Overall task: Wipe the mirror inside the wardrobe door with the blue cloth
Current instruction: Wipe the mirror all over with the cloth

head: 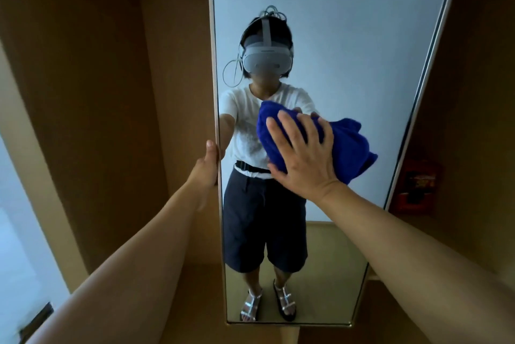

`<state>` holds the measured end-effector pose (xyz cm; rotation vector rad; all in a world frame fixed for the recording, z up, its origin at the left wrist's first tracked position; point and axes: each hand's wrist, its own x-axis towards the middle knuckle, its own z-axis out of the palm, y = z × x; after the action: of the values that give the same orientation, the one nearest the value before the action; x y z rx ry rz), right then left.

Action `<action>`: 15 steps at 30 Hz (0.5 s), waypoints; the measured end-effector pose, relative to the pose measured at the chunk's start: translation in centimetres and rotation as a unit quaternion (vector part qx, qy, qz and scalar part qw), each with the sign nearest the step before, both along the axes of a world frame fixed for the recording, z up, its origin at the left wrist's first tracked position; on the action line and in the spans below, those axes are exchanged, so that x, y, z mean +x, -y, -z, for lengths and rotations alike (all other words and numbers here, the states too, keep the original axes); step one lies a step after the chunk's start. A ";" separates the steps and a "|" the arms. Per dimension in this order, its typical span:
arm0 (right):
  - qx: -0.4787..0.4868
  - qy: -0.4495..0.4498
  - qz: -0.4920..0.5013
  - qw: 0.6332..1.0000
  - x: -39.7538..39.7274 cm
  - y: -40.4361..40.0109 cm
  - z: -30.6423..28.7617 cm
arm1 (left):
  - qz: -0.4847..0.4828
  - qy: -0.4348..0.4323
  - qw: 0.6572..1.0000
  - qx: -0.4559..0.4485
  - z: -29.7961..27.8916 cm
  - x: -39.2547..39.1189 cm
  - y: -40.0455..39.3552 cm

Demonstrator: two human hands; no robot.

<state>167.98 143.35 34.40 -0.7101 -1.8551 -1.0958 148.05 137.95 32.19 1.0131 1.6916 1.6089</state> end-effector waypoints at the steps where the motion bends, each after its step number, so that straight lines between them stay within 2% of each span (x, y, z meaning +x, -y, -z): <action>1: -0.009 0.016 0.007 1.000 -0.4 0.1 1.0 | -0.010 0.000 1.000 -0.001 0.4 0.0 0.0; 5: -0.001 0.020 0.011 1.000 -2.7 0.8 3.3 | -0.046 -0.011 0.999 0.010 0.6 0.4 -0.4; 11: 0.016 0.097 -0.016 0.995 -5.1 0.6 8.7 | -0.066 0.040 0.994 0.076 2.0 1.0 -1.1; 15: 0.057 0.212 -0.039 0.975 -3.2 -0.3 12.2 | -0.096 0.040 0.990 0.091 2.3 1.4 -1.9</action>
<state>164.75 143.60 22.19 -0.3497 -2.1315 -1.3687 149.42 139.85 29.93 0.8783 1.6536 1.9306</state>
